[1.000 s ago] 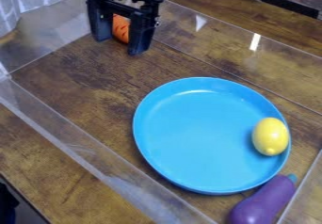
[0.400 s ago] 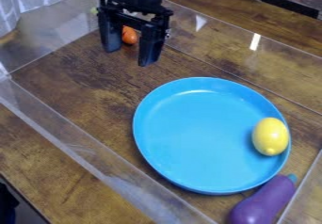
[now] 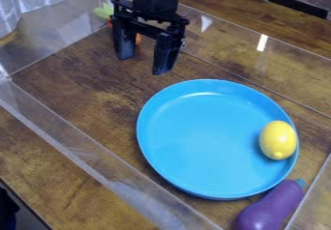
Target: Remove the purple eggplant from the blue tray and put it on the table
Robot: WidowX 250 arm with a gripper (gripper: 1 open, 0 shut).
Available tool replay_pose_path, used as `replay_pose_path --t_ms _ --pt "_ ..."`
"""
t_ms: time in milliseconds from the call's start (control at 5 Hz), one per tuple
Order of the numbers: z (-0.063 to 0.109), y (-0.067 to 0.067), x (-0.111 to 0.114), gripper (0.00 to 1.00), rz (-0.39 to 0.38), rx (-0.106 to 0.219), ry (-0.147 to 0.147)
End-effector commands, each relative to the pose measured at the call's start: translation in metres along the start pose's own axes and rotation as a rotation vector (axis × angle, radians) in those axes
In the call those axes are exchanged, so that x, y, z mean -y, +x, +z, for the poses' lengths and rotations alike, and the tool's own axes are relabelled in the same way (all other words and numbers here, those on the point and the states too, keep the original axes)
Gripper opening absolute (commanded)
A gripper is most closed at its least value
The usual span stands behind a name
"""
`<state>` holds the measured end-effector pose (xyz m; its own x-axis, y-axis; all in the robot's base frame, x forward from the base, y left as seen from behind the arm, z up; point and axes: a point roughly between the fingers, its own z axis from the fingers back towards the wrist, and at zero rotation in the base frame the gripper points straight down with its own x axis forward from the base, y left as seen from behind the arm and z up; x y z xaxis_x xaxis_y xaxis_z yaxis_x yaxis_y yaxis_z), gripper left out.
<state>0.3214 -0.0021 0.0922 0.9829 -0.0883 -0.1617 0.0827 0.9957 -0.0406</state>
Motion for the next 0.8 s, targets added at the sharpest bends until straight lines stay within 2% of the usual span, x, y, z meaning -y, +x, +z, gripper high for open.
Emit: replay_pose_path --t_ms 0,600 --pt "0.01 0.009 0.007 1.0 -0.017 0.049 0.016" --pt "-0.003 0.016 0.008 1.0 -0.011 0.031 0.032"
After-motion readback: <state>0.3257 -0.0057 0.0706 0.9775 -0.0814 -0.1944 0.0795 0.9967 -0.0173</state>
